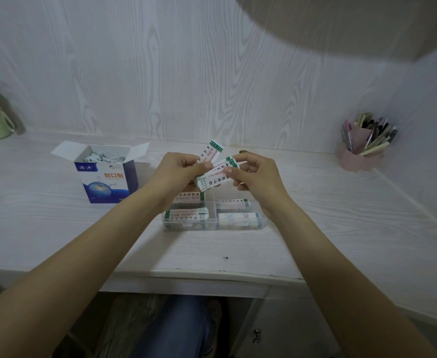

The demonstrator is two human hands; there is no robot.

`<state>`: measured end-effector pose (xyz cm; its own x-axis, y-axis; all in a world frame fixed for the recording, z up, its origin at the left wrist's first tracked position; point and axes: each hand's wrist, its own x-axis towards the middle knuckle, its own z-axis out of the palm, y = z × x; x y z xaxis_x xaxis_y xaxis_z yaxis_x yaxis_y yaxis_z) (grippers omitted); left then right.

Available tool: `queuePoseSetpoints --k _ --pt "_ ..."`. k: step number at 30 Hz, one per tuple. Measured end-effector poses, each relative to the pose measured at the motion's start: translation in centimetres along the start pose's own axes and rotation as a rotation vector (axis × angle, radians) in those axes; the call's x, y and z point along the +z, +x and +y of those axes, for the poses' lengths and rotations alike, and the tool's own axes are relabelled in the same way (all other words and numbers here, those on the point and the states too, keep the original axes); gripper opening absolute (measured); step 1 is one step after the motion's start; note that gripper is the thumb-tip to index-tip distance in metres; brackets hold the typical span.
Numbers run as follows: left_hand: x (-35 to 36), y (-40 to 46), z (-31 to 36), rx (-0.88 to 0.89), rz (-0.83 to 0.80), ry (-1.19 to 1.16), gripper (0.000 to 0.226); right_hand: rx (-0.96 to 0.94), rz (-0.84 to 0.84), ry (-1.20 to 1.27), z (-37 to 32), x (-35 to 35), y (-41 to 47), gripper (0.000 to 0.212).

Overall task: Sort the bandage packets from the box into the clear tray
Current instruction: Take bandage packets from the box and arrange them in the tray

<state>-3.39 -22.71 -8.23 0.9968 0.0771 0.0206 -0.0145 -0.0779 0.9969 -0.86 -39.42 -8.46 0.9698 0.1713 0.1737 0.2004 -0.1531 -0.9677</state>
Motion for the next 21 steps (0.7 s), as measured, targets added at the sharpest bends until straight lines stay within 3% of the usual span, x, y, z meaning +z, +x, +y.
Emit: queuePoseSetpoints --k 10,14,21 --pt "-0.2 0.3 0.0 0.001 0.070 -0.061 0.011 0.068 0.093 -0.008 0.6 -1.5 0.5 0.010" --pt "-0.4 0.4 -0.2 0.008 0.073 -0.077 0.012 0.115 0.153 -0.171 1.9 -2.4 0.8 0.013" --pt "-0.2 0.5 -0.5 0.003 0.075 -0.082 0.013 0.144 0.031 -0.583 2.9 -1.8 1.6 0.006"
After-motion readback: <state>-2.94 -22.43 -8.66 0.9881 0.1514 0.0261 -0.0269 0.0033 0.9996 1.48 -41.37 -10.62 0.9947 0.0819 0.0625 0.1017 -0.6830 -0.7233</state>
